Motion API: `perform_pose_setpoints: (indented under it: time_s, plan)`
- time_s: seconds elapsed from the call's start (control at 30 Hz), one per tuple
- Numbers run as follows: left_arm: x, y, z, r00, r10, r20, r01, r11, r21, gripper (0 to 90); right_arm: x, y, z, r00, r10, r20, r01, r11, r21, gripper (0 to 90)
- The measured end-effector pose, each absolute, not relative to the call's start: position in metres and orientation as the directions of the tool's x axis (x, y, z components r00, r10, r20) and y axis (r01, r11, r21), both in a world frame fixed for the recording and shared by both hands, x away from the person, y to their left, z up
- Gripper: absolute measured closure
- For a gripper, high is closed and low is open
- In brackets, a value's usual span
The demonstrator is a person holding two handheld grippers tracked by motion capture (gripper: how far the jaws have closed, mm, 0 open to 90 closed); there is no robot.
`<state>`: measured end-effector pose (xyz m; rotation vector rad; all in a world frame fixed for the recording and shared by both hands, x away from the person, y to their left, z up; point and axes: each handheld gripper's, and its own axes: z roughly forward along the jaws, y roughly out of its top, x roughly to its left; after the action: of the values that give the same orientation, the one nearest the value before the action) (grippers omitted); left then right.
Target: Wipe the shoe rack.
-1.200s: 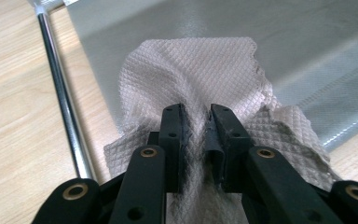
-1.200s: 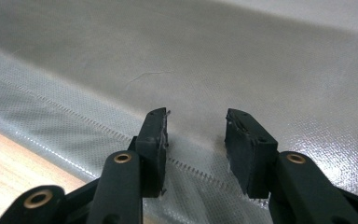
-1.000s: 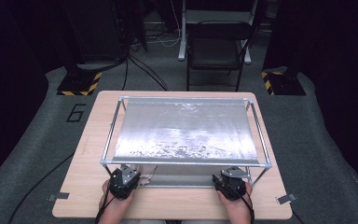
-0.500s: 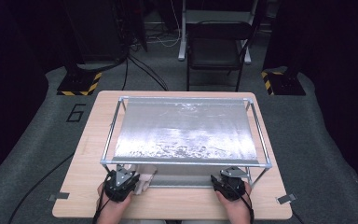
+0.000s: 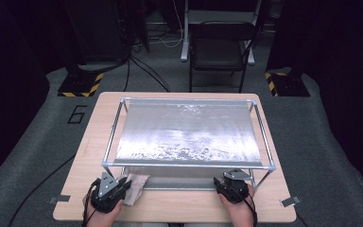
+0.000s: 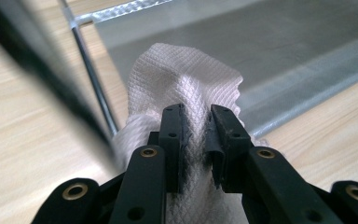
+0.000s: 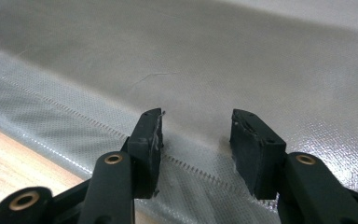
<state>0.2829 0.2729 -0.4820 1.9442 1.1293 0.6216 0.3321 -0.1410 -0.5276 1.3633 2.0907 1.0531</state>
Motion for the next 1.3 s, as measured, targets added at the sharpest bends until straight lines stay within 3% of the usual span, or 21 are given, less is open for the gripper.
perform_pose_setpoints:
  time_s: [0.8,1.3]
  plan:
    - [0.26,0.301,-0.481,0.456,0.889,0.035,0.488,-0.283,0.826,76.1,0.333,-0.141,-0.528,-0.438,0.898,0.038,0.572,0.245,0.783,53.5]
    - [0.247,0.307,-0.442,0.45,0.891,0.056,0.431,-0.272,0.861,76.2,0.332,-0.141,-0.528,-0.431,0.901,0.046,0.578,0.236,0.781,53.6]
